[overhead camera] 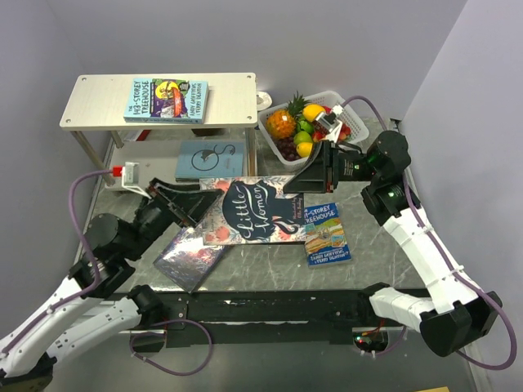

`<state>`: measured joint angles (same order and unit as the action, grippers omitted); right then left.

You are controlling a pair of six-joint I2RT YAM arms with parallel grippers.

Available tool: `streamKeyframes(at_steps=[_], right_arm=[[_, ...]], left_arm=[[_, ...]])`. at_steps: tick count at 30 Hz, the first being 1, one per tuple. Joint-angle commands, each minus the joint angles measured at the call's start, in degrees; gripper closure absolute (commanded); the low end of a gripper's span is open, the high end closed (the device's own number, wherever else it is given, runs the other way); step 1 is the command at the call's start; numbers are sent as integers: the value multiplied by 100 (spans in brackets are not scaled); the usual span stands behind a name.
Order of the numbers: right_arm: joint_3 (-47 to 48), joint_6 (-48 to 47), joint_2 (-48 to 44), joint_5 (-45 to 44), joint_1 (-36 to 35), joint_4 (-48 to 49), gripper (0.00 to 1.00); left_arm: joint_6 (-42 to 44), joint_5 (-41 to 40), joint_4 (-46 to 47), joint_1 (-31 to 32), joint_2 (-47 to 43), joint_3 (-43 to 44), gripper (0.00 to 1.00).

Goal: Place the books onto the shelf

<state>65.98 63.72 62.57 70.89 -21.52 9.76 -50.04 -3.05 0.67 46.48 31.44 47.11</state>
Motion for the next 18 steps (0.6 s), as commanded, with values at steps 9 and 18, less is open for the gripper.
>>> streamKeyframes(at_steps=[9,18], right_arm=[[871,-982,-121,-530,-81,-1059,43],[831,-2074,-543,-1823,-72,-2523,0]], left_arm=[[135,1775,971,2,521,236,99],[-128,27,1154,-7,126,334,99]])
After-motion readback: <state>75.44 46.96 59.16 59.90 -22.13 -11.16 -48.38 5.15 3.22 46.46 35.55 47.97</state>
